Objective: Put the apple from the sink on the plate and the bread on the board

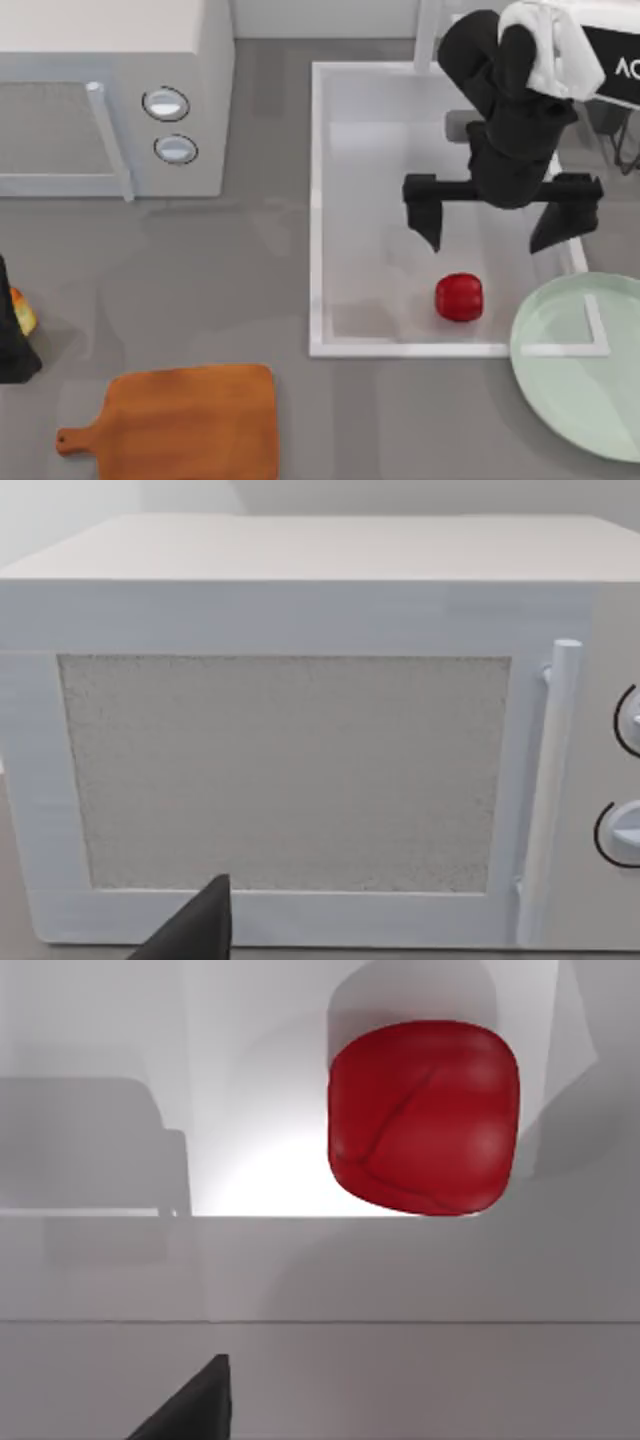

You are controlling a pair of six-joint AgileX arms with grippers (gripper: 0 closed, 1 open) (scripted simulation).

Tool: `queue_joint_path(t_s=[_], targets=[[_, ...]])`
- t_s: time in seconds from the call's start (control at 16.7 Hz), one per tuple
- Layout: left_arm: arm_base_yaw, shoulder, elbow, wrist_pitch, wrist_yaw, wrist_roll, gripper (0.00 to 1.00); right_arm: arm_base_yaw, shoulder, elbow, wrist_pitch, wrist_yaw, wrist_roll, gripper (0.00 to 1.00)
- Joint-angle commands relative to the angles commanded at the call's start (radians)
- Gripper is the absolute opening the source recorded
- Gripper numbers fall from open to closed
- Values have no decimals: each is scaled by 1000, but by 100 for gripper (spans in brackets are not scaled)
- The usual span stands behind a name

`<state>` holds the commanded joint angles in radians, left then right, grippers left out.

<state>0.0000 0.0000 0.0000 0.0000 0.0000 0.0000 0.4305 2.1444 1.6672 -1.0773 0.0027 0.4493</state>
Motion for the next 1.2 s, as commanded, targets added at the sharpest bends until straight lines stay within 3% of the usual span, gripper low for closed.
queue_joint_path(t_s=[0.48,0.96,1.2], targets=[[0,0,0,0,0,0,100,0,31,7,6,0,4,100],[0,0,0,0,0,0,100,4,237,-135,372,2,8,100],[0,0,0,0,0,0,100,6,296,-175,455,3,9,100]])
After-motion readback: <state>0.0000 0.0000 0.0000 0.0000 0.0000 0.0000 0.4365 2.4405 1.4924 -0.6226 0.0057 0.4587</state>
